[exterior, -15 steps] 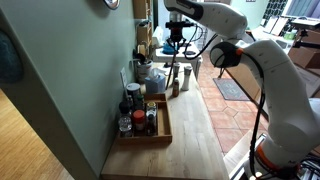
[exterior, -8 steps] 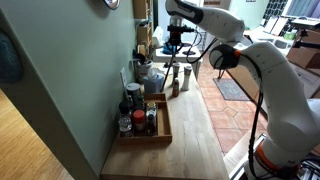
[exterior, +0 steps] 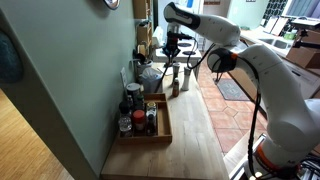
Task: Pick up one cooking stick, then place it on the counter
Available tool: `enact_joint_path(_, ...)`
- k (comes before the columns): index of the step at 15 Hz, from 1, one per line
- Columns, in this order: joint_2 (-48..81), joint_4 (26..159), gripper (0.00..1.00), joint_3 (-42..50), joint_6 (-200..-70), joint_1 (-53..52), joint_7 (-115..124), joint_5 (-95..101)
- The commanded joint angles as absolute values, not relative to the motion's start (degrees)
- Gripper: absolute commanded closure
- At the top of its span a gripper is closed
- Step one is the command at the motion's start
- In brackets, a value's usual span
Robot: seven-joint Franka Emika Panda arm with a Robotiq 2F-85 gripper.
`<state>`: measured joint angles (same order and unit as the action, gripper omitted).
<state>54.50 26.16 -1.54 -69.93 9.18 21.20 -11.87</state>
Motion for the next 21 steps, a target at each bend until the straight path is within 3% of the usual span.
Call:
enact_joint_path(1,57.46,24.9,0.97,-2.51,-71.42,9.77,17.72,-12.44)
enact_joint_path(7,59.22,25.46,0.97,-2.04,-74.2,10.38,15.96,-11.94)
enact_joint_path(8,59.38,25.47,0.63,-2.07,-74.39,10.6,15.82,-12.02)
enact_joint_path(10,60.02,25.17,0.56,-2.06,-74.61,10.97,15.77,-12.06)
enact_joint_path(16,60.57,26.09,0.12,-2.0,-75.98,11.1,14.88,-11.69)
enact_joint_path(21,59.48,26.13,0.0,-1.62,-74.92,11.01,14.54,-10.96)
